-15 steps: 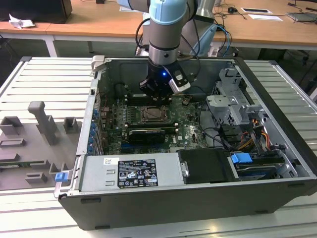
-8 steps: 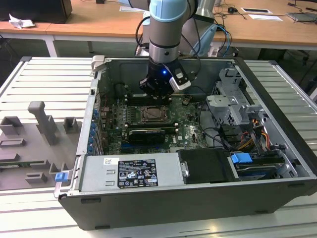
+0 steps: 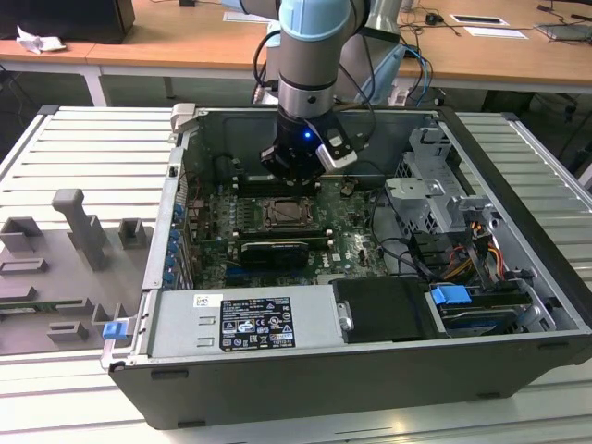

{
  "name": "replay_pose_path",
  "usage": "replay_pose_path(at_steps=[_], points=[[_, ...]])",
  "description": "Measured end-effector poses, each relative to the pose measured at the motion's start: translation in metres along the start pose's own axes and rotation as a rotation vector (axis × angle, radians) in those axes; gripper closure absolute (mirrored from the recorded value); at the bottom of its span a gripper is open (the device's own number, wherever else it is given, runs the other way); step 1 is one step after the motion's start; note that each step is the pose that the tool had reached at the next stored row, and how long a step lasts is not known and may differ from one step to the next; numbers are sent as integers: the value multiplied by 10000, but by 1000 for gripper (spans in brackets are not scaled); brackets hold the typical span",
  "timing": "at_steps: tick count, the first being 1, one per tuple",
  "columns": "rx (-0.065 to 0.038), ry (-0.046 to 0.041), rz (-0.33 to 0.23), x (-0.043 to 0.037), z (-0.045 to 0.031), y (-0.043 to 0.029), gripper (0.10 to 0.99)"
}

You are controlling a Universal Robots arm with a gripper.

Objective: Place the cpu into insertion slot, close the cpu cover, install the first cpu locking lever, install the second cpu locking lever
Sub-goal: 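Install the first cpu locking lever, then install the second cpu locking lever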

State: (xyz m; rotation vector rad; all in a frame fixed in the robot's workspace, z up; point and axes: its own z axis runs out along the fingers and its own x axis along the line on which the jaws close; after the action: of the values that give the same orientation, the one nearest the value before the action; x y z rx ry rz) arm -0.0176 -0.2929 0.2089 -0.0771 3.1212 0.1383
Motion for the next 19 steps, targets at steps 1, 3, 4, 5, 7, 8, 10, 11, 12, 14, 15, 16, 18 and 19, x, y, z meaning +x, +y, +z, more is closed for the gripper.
replay_pose_path(at_steps=[1,3,4,5,7,8,10,11,12,14,15,16,18,19], points=[[-1,0,0,0,0,-5,980],[-1,-1,1,1,-1,-16,980],[-1,-1,1,1,-1,-19,980],[-1,-1,0,1,-2,-21,980],[1,0,0,1,-2,-24,980],[-1,0,1,1,-2,-25,980],[1,0,0,1,-6,-26,980],[-2,-1,0,1,-11,-25,980],[0,0,0,1,-12,-25,980],[1,1,1,1,-18,-25,980],[2,1,1,1,-21,-25,980],[1,0,1,1,-25,-24,980],[-2,-1,3,1,-28,-25,980],[0,0,4,1,-29,-28,980]])
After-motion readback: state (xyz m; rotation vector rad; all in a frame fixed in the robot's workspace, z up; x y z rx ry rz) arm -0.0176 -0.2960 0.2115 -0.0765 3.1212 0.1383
